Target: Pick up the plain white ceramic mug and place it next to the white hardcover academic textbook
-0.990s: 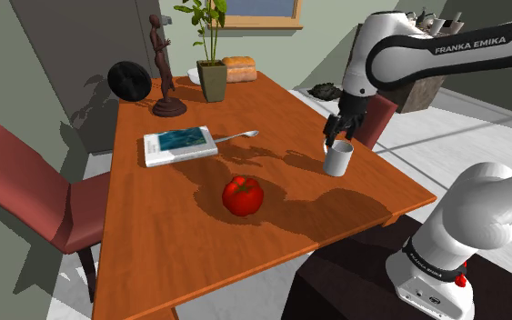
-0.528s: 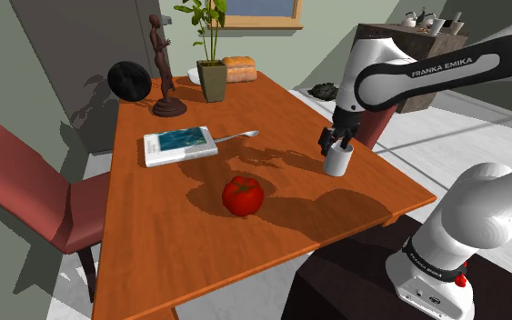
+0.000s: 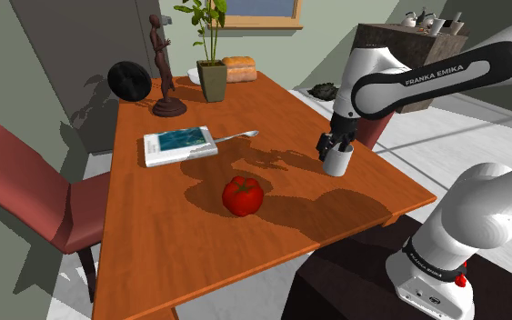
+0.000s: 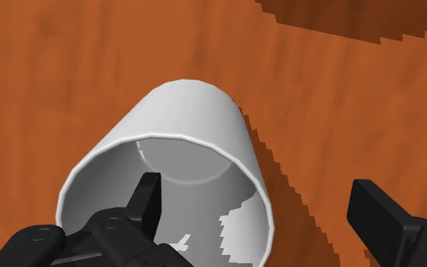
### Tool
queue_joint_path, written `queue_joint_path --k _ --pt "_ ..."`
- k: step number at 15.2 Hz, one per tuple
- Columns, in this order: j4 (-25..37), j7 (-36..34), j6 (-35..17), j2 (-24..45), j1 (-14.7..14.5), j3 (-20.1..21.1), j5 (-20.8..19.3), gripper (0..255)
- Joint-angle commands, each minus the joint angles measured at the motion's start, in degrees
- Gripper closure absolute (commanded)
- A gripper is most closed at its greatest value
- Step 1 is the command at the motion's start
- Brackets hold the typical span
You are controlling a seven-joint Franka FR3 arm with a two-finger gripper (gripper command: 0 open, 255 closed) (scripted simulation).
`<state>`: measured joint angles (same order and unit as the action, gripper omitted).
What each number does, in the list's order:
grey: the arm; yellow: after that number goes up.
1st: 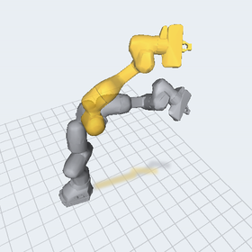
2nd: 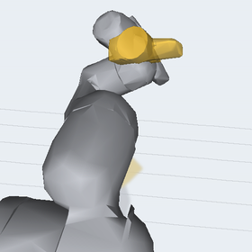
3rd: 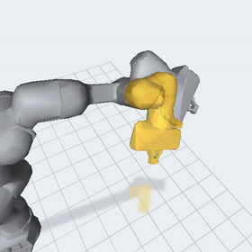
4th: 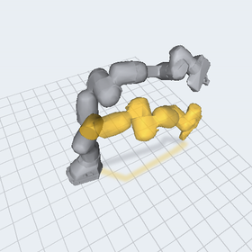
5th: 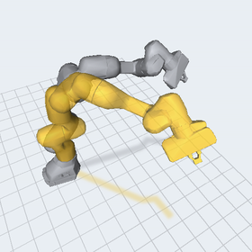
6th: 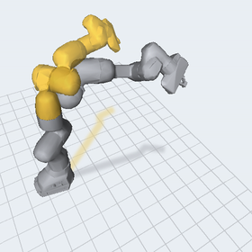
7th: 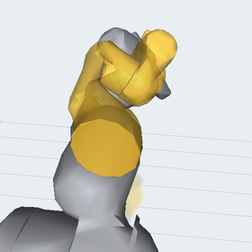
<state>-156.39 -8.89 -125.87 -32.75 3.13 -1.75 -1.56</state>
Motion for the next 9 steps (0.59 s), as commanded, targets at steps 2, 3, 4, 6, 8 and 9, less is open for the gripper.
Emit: queue_joint_path --k 2,3,4,6,8,9 --pt "0.0 0.0 -0.01 0.01 0.0 0.0 0.0 0" --pt "0.0 0.0 -0.01 0.01 0.0 0.0 0.0 255" --pt "0.0 0.0 -0.01 0.01 0.0 0.0 0.0 255" --pt "0.0 0.0 -0.01 0.01 0.0 0.0 0.0 255" --pt "0.0 0.0 -0.01 0.01 0.0 0.0 0.0 255" --pt "0.01 0.0 -0.02 0.03 0.0 0.0 0.0 255"
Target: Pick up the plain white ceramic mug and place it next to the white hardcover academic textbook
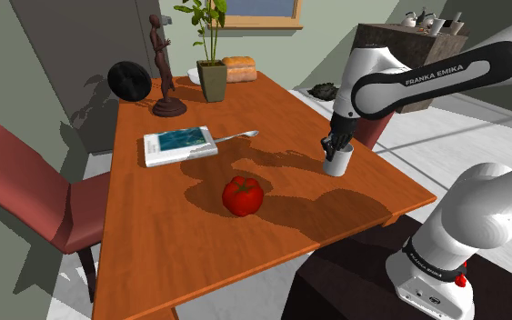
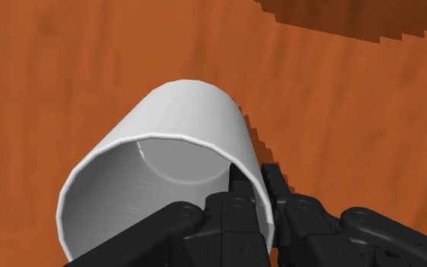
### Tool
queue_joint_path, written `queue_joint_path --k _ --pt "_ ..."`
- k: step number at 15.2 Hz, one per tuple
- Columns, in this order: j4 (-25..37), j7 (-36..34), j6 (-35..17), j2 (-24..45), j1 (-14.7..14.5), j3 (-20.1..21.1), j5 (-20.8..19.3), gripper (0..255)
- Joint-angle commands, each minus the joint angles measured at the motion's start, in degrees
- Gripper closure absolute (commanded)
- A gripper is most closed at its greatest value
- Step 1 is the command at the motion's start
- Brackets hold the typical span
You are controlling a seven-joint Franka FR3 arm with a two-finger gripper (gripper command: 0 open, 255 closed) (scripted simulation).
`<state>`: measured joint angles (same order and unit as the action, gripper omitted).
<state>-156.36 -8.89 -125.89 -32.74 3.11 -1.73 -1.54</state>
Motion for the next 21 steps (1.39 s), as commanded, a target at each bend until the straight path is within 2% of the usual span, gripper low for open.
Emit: queue_joint_path --k 1,3,21 --pt "-0.01 0.0 0.0 0.03 0.01 -0.01 -0.02 255" --pt "-0.04 0.0 0.0 0.0 0.02 -0.01 -0.01 255" --pt "10.93 0.11 15.74 -4.76 -0.06 0.23 0.21 255"
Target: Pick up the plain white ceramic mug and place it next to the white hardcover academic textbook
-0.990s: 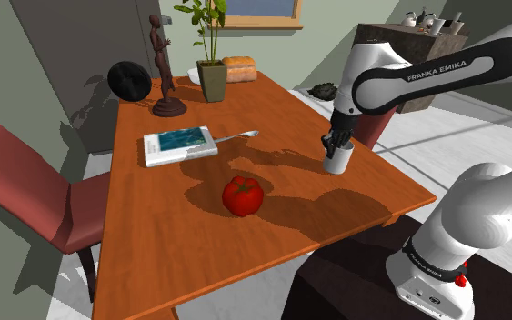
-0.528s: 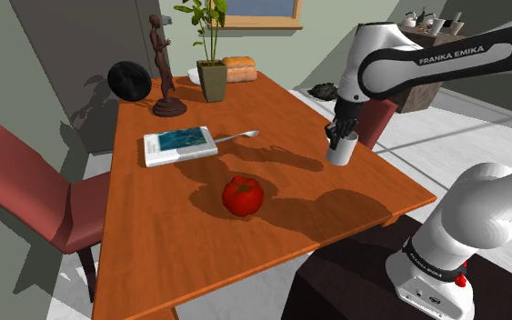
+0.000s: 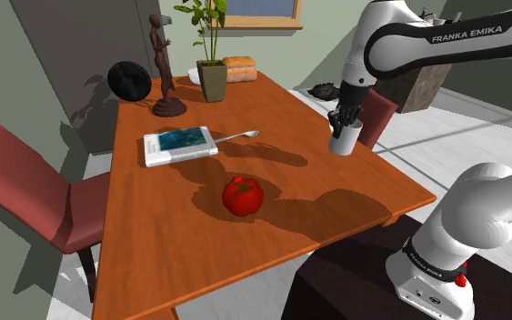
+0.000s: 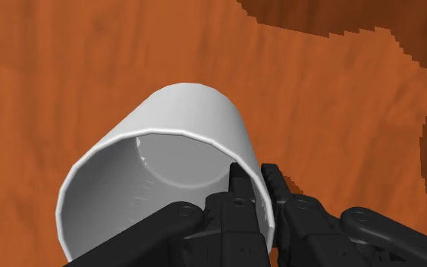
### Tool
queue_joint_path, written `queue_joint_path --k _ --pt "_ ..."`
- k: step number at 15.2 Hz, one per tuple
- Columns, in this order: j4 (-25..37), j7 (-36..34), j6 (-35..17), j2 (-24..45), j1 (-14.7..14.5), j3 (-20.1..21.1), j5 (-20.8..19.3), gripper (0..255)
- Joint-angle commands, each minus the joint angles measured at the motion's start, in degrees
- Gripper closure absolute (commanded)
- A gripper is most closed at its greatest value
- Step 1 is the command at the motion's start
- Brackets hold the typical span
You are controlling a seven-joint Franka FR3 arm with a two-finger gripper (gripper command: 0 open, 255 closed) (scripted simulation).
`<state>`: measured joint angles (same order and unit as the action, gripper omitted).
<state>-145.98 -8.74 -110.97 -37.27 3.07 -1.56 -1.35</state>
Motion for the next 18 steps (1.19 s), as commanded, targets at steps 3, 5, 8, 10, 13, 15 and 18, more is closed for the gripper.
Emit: queue_joint_path --k 3,5,8,10,13,15,18 --pt "2.7 -0.03 3.21 -0.48 -0.04 0.09 0.06 255" --pt "4.18 -0.01 4.79 -0.58 -0.04 0.11 0.08 255" --pt "6.46 0.0 7.11 -0.61 -0.06 0.14 0.11 255" --pt "8.03 0.02 8.63 -0.57 -0.07 0.16 0.13 255" --pt "10.46 0.04 10.89 -0.41 -0.08 0.19 0.16 255" --pt "12.12 0.05 12.39 -0.24 -0.09 0.21 0.18 255" --pt "13.97 -2.34 11.78 2.24 -0.99 2.22 1.29 255"
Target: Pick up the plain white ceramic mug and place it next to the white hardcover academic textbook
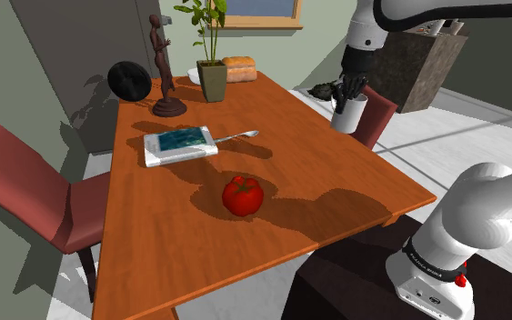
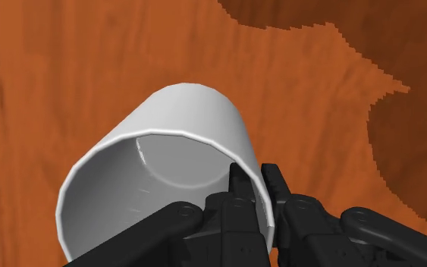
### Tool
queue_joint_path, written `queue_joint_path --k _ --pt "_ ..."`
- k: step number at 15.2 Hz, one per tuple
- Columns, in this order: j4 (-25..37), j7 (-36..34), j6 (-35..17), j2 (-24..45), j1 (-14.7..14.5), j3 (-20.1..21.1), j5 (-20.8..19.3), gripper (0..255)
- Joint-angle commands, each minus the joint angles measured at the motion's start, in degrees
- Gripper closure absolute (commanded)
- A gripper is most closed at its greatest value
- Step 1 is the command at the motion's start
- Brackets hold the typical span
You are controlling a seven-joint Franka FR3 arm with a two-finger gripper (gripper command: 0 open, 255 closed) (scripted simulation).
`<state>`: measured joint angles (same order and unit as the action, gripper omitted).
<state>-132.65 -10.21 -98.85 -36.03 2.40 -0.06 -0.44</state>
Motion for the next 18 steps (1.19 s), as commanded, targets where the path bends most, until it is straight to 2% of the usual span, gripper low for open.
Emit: queue_joint_path --k 1,10,18 --pt "1.6 -2.05 -0.68 2.29 -0.73 1.7 0.88 255" --pt "13.11 -12.59 -2.74 15.74 -3.69 9.97 3.03 255" --pt "28.06 -22.27 -2.13 30.3 -6.17 16.28 0.84 255"
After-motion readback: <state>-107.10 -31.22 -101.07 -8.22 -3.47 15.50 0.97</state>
